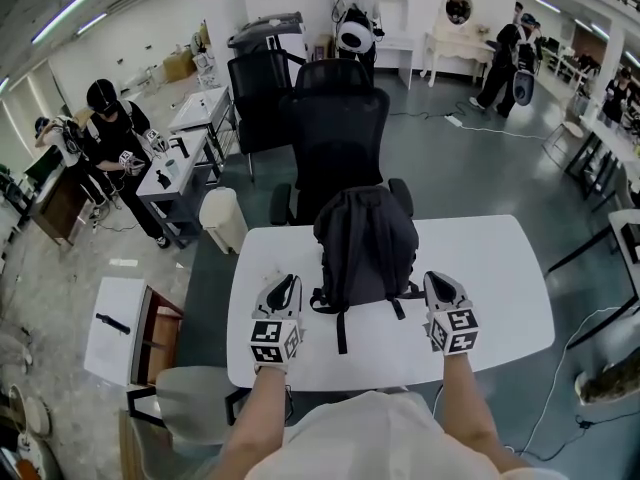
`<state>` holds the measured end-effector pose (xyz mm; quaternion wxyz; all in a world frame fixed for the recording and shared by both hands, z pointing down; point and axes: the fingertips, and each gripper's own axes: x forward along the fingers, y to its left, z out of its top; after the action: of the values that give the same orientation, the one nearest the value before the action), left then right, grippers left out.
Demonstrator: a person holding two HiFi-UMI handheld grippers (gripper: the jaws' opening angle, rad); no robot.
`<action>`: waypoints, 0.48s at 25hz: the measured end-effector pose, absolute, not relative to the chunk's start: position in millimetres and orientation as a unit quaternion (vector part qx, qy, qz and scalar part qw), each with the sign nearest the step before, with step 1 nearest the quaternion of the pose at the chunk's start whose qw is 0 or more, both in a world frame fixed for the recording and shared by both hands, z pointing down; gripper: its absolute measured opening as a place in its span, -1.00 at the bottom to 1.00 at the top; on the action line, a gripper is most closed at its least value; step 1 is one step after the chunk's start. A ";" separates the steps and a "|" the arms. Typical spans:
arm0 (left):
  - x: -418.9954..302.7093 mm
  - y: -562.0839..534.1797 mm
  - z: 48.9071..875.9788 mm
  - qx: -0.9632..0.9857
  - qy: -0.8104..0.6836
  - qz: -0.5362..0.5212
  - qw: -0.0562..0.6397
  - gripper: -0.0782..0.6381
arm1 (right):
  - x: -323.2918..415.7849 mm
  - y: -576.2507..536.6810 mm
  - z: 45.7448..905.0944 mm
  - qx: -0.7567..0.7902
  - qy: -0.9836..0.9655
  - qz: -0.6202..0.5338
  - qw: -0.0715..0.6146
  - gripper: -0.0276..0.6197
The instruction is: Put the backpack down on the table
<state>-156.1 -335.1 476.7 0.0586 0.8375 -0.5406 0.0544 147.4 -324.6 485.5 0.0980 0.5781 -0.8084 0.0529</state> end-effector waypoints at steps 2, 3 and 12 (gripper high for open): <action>-155.3 -334.5 475.3 0.838 -0.541 0.053 0.057 -0.62 | 147.6 -323.7 484.2 0.578 -0.809 0.052 0.097 -0.86; -154.8 -334.4 474.6 0.838 -0.541 0.052 0.056 -0.62 | 148.0 -323.7 483.9 0.578 -0.809 0.052 0.097 -0.86; -153.1 -331.9 465.7 0.840 -0.539 0.043 0.051 -0.62 | 147.0 -321.1 475.4 0.577 -0.810 0.048 0.093 -0.86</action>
<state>-153.1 -331.9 465.7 0.0506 0.8399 -0.5387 0.0432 147.0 -321.1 475.4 0.0930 0.5770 -0.8100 0.0478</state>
